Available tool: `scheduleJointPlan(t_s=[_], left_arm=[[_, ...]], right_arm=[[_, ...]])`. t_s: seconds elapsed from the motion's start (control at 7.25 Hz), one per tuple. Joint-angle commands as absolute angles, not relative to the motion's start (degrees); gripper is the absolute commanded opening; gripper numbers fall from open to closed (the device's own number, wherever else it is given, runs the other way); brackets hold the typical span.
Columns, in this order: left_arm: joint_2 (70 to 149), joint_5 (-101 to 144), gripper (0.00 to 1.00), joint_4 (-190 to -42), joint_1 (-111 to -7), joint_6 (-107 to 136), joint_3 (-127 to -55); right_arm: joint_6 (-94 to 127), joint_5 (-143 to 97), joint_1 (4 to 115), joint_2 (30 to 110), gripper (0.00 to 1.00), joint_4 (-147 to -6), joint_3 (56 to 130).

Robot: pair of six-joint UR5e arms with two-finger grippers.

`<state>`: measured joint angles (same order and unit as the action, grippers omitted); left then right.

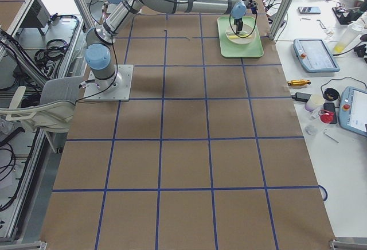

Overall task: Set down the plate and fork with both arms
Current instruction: 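Reach the right gripper down to the yellow fork on the plate and grasp it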

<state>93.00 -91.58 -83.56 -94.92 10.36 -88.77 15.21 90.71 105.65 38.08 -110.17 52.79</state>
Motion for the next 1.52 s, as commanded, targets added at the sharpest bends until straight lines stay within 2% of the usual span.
scheduleJointPlan(t_s=[0.0,0.28,0.69,0.83,0.97,1.1,1.24,1.38], left_arm=[[93.0,-91.6,1.00,-83.6,-94.9,10.3,-88.8],[93.0,-91.5,1.00,-83.5,-94.9,10.3,-88.8],[93.0,-91.5,1.00,-83.6,-94.9,10.3,-88.8],[93.1,-91.5,1.00,-83.6,-94.9,10.4,-88.8],[93.1,-91.5,1.00,-83.6,-94.9,10.3,-88.8],[93.1,-91.5,1.00,-83.6,-94.9,10.4,-88.9],[93.1,-91.5,1.00,-83.7,-94.9,10.4,-88.9],[93.0,-91.5,1.00,-83.4,-94.9,10.4,-89.3]], right_arm=[[14.9,90.2,106.1,36.1,0.71,-111.5,52.9],[11.5,90.4,106.1,36.1,0.52,-111.5,53.6],[11.5,90.3,106.1,36.2,0.53,-112.7,55.7],[11.5,90.2,106.1,36.0,0.47,-113.5,56.3],[11.5,90.3,106.1,36.1,0.33,-113.6,56.6],[11.5,90.5,106.1,36.3,0.14,-113.6,56.5],[11.5,90.8,106.0,36.7,0.01,-113.6,56.5],[11.5,90.8,106.0,37.7,0.00,-113.6,56.8]])
